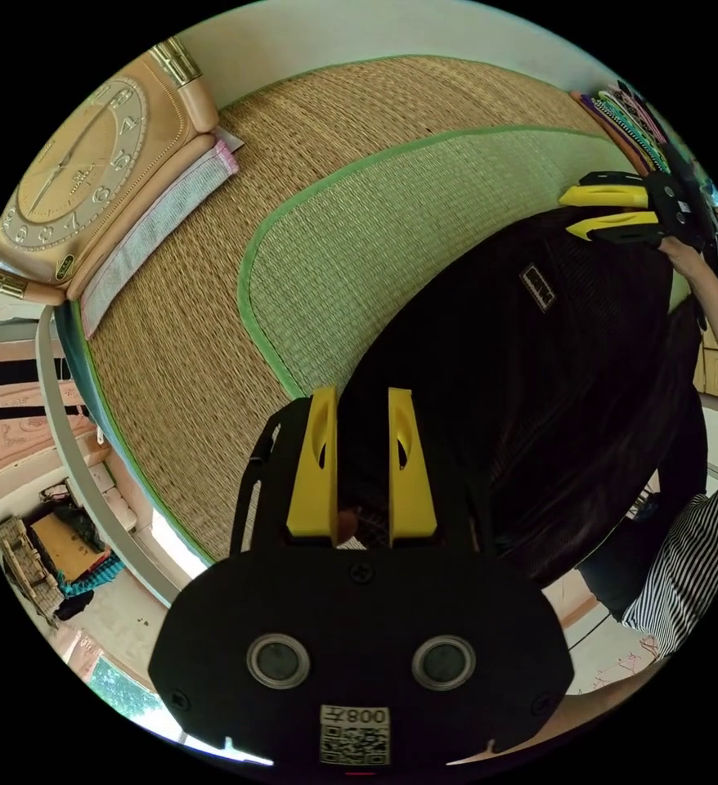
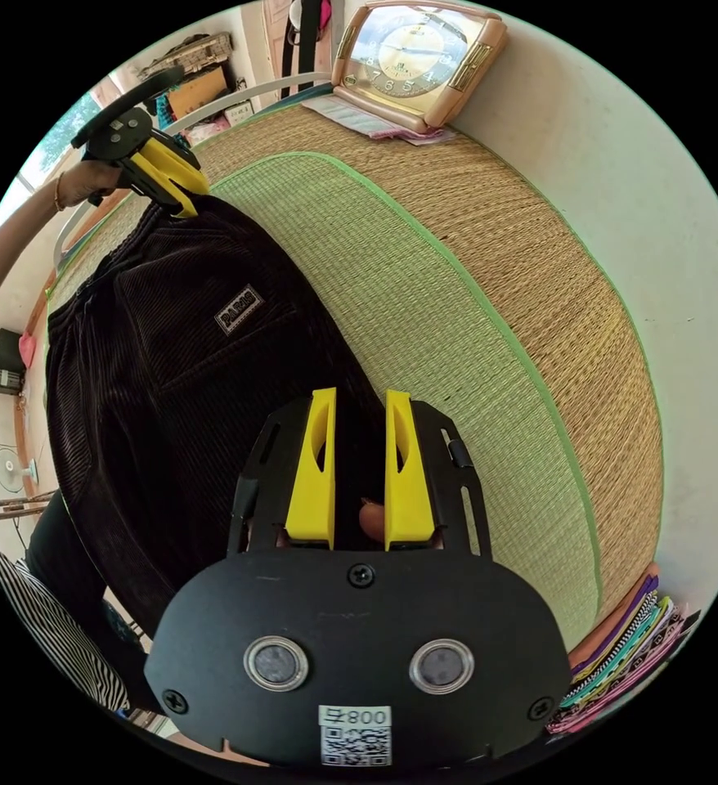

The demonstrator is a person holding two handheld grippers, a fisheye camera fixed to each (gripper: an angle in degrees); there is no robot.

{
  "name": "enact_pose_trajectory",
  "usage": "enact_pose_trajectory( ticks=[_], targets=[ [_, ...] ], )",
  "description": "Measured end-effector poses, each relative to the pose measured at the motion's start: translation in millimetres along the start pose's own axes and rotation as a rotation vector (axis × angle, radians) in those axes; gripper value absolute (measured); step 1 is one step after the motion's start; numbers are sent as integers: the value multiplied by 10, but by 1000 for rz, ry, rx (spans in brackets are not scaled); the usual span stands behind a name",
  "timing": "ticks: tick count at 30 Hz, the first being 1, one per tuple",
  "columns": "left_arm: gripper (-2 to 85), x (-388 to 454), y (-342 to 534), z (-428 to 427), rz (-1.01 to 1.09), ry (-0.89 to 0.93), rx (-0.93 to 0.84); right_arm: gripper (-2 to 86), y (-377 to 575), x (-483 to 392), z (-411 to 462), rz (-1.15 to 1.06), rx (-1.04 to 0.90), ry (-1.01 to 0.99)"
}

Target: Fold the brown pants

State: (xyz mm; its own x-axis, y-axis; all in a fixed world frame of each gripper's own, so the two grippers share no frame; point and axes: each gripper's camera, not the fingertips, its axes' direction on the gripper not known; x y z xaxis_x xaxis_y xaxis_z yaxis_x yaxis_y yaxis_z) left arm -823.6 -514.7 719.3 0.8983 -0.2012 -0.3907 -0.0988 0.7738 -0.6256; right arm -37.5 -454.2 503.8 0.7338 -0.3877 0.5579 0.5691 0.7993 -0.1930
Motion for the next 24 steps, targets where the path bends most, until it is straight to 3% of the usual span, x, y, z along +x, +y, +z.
enact_pose_trajectory(
  ticks=[10, 24],
  targets=[
    [57, 241, -237, 175, -39, 105, 18, 82, -11, -149, 36, 3, -43, -31],
    [24, 965, 58, -42, -58, -41, 112, 29, 233, -406, 36, 66, -49, -38]
  ],
)
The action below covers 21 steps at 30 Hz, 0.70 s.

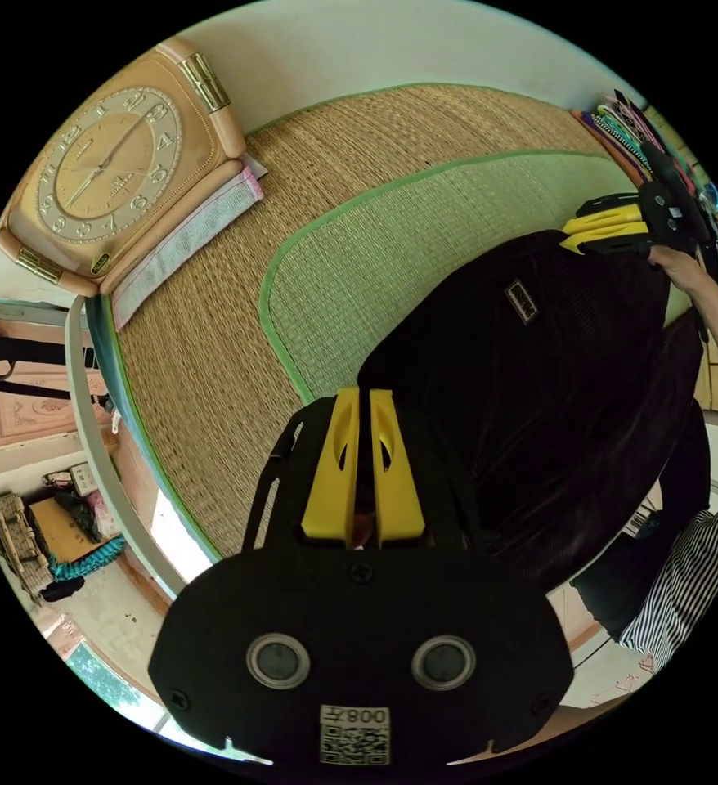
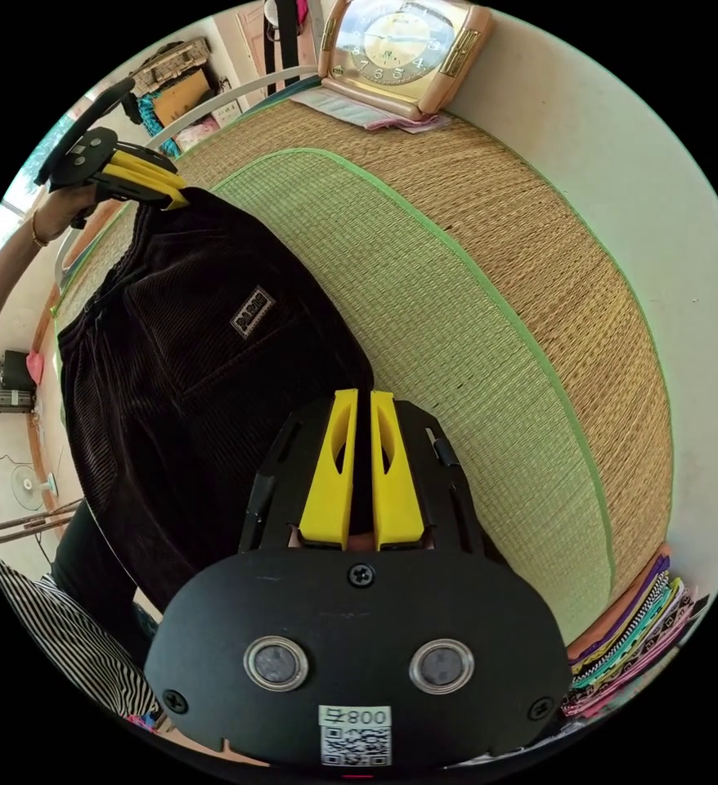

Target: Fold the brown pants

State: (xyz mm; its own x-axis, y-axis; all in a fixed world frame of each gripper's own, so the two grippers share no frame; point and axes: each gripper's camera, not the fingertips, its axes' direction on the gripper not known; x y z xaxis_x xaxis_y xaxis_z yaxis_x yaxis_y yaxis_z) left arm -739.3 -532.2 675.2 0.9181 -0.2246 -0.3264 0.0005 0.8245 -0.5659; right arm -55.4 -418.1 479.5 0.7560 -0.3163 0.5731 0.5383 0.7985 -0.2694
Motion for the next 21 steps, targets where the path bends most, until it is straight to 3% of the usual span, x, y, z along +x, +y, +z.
enact_pose_trajectory(
  ticks=[21],
  targets=[
    [24, 1407, 1903, -898, 90, -114, 123, 20, 1632, -1269, -697, -37, 182, 51]
  ],
)
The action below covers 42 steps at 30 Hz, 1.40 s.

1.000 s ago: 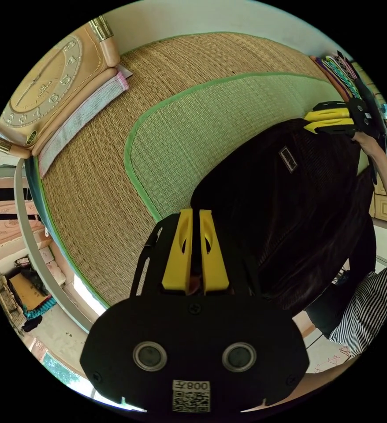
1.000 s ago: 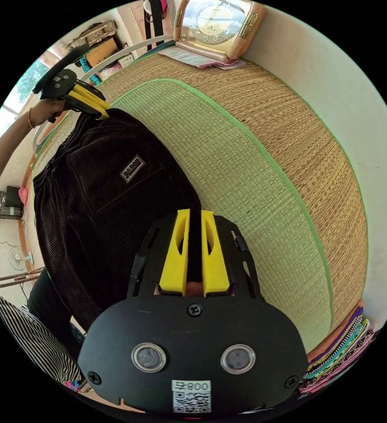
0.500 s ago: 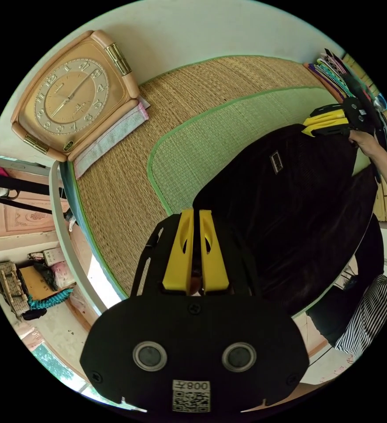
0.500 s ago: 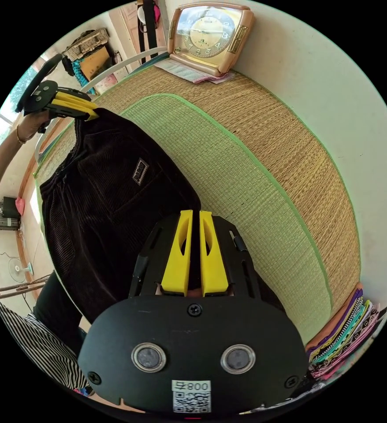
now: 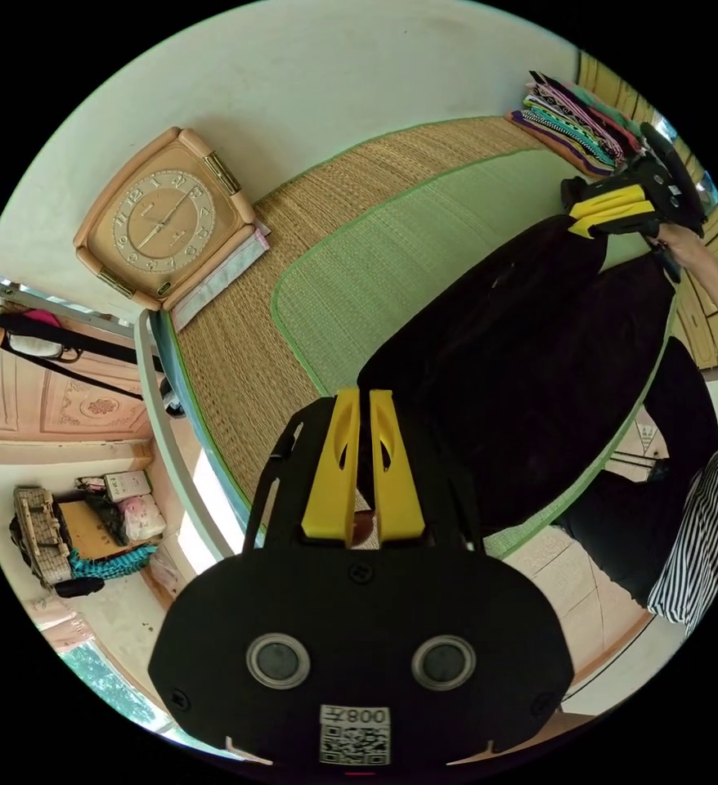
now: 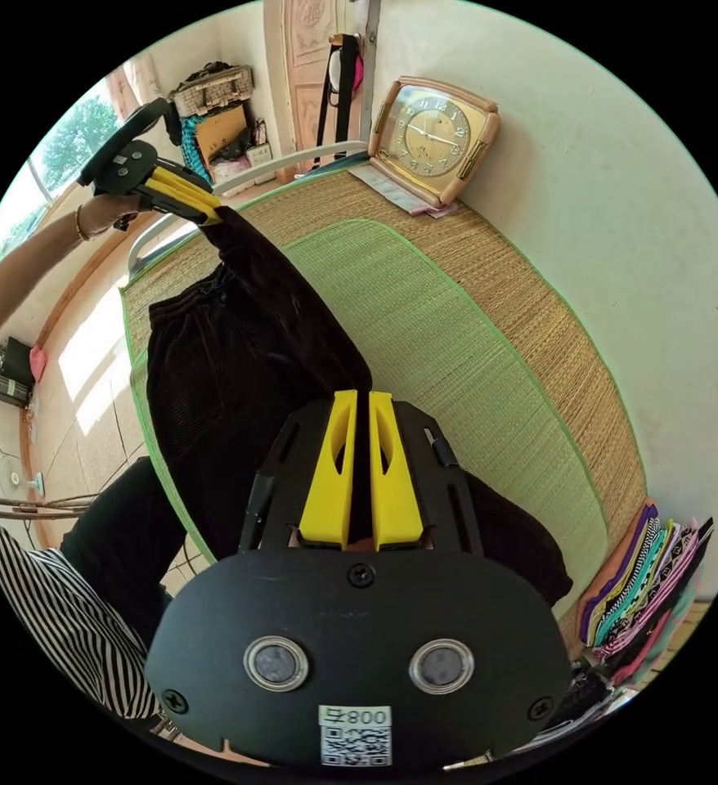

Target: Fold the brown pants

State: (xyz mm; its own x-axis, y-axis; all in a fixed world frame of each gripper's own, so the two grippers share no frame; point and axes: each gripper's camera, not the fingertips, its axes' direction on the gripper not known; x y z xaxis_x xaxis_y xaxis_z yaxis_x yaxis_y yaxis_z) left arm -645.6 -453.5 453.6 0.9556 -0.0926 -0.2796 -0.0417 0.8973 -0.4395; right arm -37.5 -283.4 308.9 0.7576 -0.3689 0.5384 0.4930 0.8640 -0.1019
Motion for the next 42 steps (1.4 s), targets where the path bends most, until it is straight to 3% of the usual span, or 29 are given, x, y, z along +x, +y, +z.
enact_pose_trajectory(
  ticks=[17, 42],
  targets=[
    [19, 908, 1850, 68, -2, 42, -80, 24, 969, -1257, 503, -114, -90, -53],
    [16, 921, 3334, 515, 18, 83, -143, 25, 1343, -1492, 1804, -123, -246, -172]
  ],
)
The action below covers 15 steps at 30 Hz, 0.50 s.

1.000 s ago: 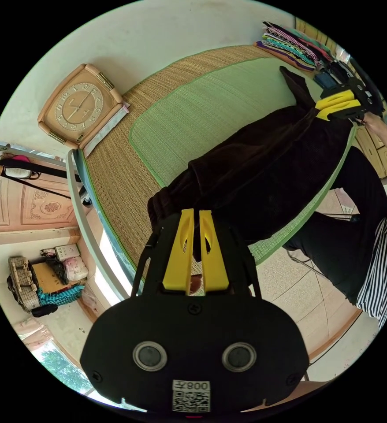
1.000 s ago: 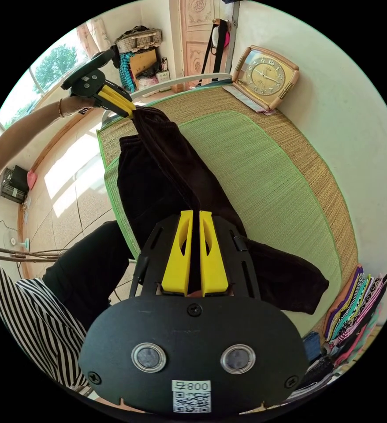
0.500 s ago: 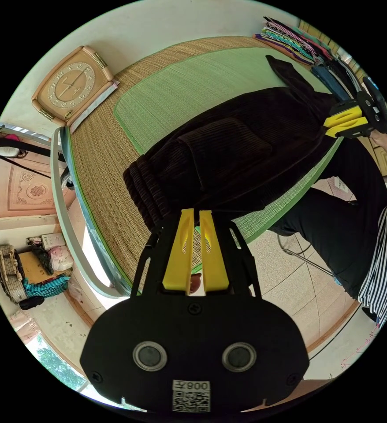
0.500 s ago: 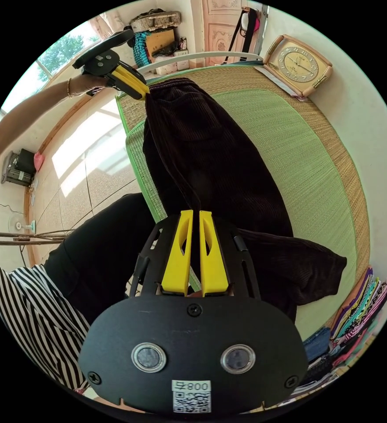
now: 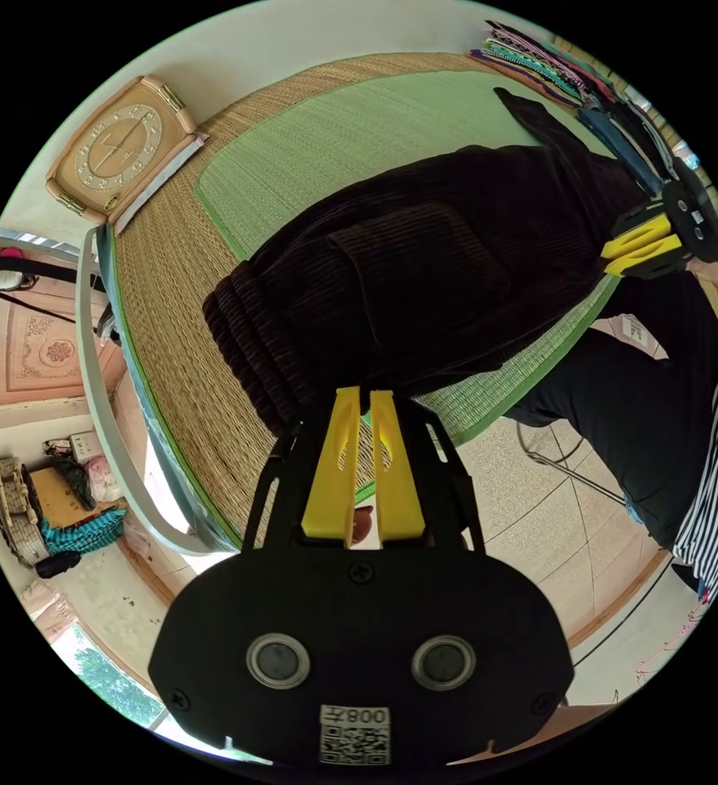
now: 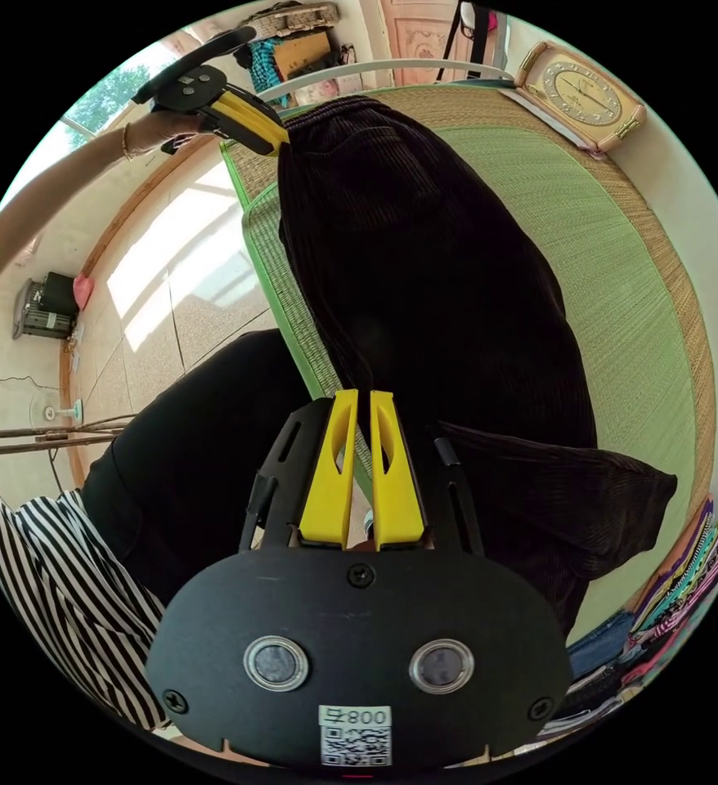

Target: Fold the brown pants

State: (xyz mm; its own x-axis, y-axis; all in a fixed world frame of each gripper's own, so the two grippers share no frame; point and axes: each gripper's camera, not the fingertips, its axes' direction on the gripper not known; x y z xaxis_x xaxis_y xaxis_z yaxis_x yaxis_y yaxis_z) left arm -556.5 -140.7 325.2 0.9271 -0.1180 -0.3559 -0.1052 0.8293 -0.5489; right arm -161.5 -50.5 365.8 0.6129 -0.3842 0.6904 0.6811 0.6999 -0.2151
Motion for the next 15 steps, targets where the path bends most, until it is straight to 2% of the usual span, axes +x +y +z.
enact_pose_trajectory(
  ticks=[15],
  targets=[
    [20, -350, 658, 329, -47, 10, 26, 33, -40, 114, 364, -34, -31, 54]
  ],
)
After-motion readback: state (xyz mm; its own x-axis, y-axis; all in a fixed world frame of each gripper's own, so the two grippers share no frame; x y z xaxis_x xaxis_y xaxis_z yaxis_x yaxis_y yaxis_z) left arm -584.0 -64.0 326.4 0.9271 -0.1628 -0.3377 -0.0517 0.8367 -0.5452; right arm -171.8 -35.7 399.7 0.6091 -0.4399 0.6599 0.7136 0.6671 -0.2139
